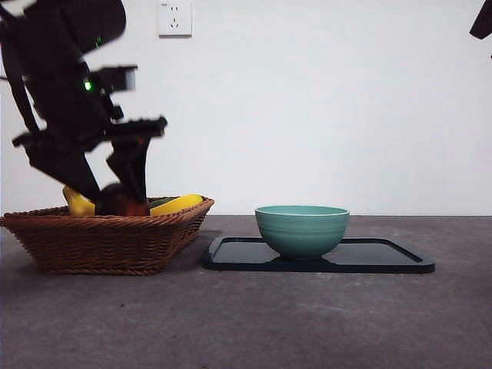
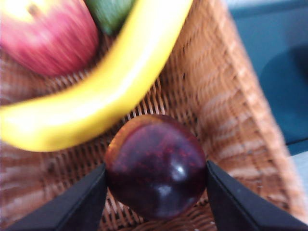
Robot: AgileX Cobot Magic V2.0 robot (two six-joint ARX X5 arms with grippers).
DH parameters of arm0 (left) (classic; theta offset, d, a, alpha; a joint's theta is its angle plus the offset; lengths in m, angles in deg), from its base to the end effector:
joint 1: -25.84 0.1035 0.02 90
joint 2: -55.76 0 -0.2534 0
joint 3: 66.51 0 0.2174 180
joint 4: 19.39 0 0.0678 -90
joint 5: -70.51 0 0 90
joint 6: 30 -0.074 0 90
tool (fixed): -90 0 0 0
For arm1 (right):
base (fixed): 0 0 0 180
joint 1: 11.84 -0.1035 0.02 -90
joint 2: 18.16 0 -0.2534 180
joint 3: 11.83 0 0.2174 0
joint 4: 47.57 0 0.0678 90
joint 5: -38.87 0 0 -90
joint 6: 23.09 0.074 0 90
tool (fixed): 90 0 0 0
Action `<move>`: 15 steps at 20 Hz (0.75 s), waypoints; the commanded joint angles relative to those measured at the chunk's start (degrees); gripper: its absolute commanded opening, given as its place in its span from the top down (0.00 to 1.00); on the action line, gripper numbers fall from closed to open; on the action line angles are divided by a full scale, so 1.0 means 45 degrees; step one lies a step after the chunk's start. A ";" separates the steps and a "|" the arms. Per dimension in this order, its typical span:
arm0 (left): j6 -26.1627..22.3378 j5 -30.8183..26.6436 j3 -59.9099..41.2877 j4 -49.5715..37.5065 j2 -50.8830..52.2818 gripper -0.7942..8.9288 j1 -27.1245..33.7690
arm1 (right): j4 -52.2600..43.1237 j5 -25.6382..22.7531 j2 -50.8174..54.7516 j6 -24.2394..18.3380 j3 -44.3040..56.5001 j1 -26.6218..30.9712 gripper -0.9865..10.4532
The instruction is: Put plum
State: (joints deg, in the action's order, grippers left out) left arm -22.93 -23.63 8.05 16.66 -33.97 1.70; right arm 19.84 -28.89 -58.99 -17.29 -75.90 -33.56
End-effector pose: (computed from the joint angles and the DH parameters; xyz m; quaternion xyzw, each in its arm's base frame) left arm 0.2918 -0.1249 0.1896 0.0506 0.4280 -0.1304 0.8929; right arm 0.1065 0.0726 0.2600 0.0452 0.3930 0.3274 0.8581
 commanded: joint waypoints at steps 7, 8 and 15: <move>-0.0359 0.0044 0.0063 -0.0665 -0.0743 0.66 0.0005 | -0.0126 -0.0034 -0.0053 -0.0107 -0.0058 -0.0053 0.77; -0.0364 0.0044 0.0063 -0.0646 -0.0826 0.66 0.0005 | -0.0126 -0.0034 -0.0053 -0.0107 -0.0058 -0.0053 0.77; -0.0369 0.0044 0.0068 -0.0408 -0.0962 0.52 0.0005 | -0.0121 -0.0034 -0.0049 -0.0107 -0.0058 -0.0053 0.77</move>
State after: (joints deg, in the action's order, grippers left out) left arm -23.54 -23.63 7.90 14.78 -37.01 1.88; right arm 19.84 -28.86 -58.99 -17.29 -75.90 -33.56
